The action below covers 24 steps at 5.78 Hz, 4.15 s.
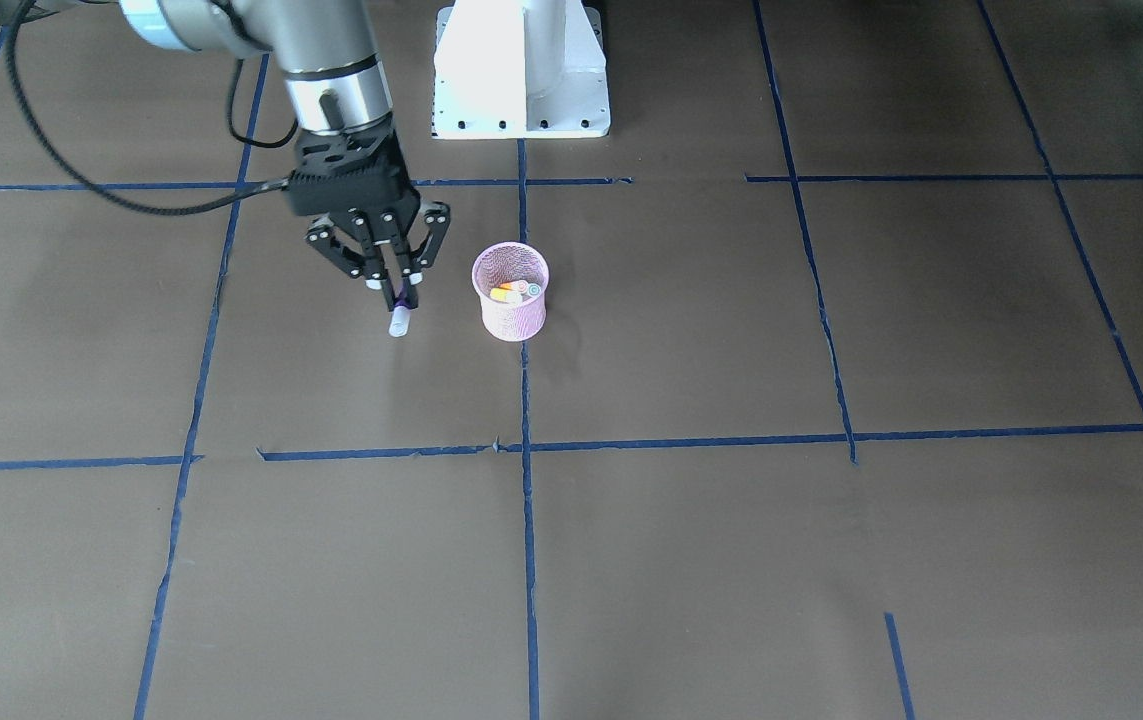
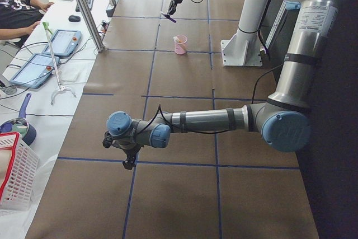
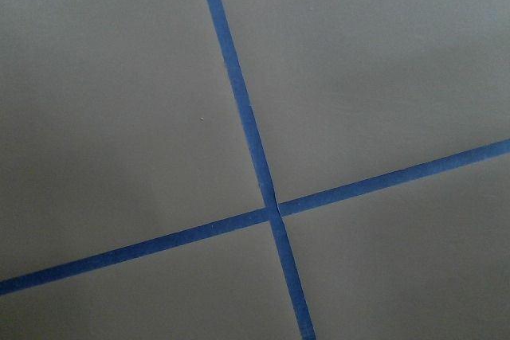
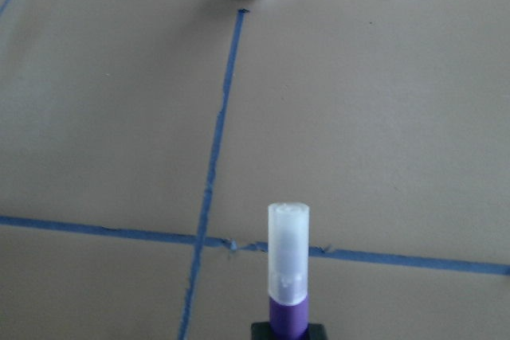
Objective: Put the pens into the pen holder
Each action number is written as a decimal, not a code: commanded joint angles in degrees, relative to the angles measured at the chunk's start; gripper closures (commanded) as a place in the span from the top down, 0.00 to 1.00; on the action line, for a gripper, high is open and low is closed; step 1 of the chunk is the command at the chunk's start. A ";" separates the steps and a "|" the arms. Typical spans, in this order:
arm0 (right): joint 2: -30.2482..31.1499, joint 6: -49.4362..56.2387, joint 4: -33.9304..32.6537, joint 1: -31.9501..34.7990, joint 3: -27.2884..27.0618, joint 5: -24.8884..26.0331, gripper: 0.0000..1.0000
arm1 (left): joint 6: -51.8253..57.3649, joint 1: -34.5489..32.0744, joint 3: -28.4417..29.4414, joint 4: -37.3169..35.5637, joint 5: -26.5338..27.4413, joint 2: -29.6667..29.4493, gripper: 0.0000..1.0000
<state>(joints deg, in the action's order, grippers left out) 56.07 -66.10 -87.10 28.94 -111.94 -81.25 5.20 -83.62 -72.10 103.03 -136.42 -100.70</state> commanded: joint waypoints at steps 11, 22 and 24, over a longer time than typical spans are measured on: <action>1.50 -6.85 12.57 -16.81 8.76 27.91 1.00 | -0.01 0.30 -0.49 -1.52 1.24 -0.02 1.00; 18.47 72.14 -23.46 48.15 17.56 -44.16 1.00 | 1.04 -1.28 -6.15 -8.34 1.24 2.33 1.00; 18.38 81.28 -23.29 52.60 23.42 -43.90 1.00 | 6.70 -2.51 -18.29 -20.70 1.42 7.43 1.00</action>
<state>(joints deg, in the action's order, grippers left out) 74.46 10.77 -110.40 79.07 -91.16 -125.16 8.12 -85.36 -85.11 88.61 -135.08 -95.50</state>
